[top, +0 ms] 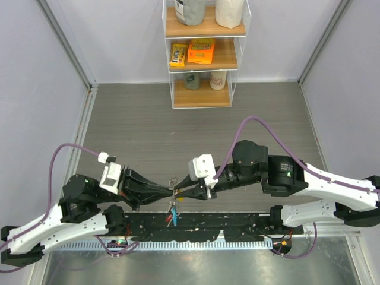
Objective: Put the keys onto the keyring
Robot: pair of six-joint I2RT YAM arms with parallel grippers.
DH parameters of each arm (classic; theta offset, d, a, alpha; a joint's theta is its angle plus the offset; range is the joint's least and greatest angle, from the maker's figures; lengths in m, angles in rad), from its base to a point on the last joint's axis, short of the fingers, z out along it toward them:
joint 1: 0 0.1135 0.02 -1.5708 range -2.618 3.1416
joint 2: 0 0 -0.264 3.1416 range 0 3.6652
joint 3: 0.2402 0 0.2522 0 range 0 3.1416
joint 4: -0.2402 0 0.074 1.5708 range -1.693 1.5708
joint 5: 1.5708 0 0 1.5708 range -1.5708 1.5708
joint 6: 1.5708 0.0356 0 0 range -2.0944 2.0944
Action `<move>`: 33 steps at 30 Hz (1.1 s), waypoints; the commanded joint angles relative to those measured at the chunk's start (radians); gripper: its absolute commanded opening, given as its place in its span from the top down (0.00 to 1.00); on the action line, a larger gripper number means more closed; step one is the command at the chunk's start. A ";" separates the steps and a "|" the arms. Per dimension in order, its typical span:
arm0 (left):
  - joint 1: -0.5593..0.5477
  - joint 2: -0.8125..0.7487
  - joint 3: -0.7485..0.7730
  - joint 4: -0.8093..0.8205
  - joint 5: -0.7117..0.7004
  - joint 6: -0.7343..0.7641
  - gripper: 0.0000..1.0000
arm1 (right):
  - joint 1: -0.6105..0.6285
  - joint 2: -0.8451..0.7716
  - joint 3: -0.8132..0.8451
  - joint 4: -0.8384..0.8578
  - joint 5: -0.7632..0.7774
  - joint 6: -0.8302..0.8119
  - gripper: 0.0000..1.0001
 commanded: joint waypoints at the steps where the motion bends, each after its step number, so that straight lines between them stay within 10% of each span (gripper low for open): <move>1: 0.001 -0.014 0.000 0.088 -0.019 -0.005 1.00 | 0.008 0.011 0.044 0.067 -0.019 0.014 0.75; 24: 0.000 -0.012 0.010 0.075 0.036 -0.028 1.00 | 0.017 0.036 0.076 0.028 0.018 0.021 0.94; 33: 0.001 0.026 0.154 -0.244 0.084 0.001 0.63 | 0.016 0.088 0.163 -0.149 0.022 0.078 0.94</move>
